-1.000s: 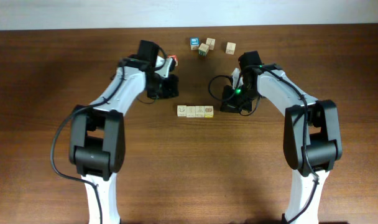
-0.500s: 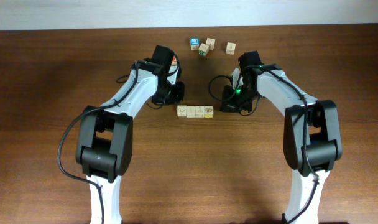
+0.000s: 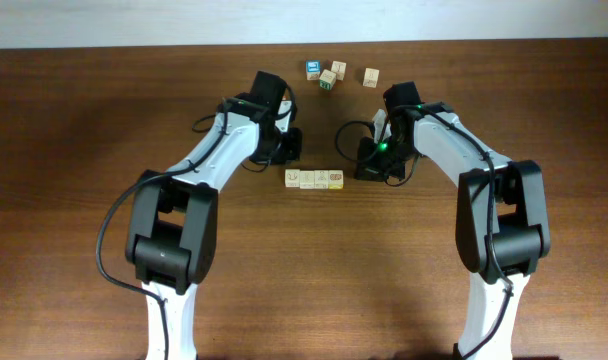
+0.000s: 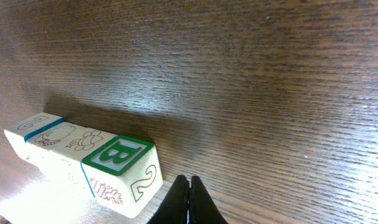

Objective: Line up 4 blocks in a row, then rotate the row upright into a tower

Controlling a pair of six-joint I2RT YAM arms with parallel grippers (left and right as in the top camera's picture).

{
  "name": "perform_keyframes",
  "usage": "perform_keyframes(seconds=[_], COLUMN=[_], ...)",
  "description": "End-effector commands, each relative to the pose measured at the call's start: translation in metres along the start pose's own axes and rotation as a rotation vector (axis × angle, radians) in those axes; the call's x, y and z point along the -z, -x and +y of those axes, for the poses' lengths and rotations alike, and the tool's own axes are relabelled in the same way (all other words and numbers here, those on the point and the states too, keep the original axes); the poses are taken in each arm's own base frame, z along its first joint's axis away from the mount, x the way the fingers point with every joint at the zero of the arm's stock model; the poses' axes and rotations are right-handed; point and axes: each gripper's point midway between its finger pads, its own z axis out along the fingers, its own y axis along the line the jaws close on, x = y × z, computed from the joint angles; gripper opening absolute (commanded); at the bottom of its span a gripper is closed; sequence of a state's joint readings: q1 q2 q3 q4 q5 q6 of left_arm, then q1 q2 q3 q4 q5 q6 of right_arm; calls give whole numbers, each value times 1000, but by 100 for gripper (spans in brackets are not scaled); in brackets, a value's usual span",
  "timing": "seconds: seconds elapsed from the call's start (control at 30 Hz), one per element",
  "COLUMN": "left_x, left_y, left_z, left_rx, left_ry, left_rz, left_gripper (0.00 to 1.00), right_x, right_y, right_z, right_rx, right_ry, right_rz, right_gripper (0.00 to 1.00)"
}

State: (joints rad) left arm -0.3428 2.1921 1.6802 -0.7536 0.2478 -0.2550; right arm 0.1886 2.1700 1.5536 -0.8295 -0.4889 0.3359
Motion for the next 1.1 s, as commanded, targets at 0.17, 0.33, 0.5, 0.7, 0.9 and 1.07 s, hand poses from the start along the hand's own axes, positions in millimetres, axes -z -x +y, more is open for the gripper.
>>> perform_keyframes(seconds=[0.17,0.33,0.5,0.7,0.9,1.07], left_x=[-7,-7,-7,-7,-7,1], left_y=[-15,-15,-17,-21,-20,4], left_z=[2,1,1,2,1,5], left_rx=[5,5,7,10,9,10], left_ry=[39,34,29,33,32,31], left_rz=[55,57,66,80,75,1], left_gripper=[0,0,0,0,0,0], right_x=[-1,-1,-1,-1,-1,-1], right_y=[-2,-2,-2,-2,-2,-2], right_z=[0,0,0,0,0,0], right_rx=[9,9,9,9,9,9], right_ry=[3,3,3,3,3,3], right_rz=[6,6,6,6,6,5], right_gripper=[4,4,4,4,4,4])
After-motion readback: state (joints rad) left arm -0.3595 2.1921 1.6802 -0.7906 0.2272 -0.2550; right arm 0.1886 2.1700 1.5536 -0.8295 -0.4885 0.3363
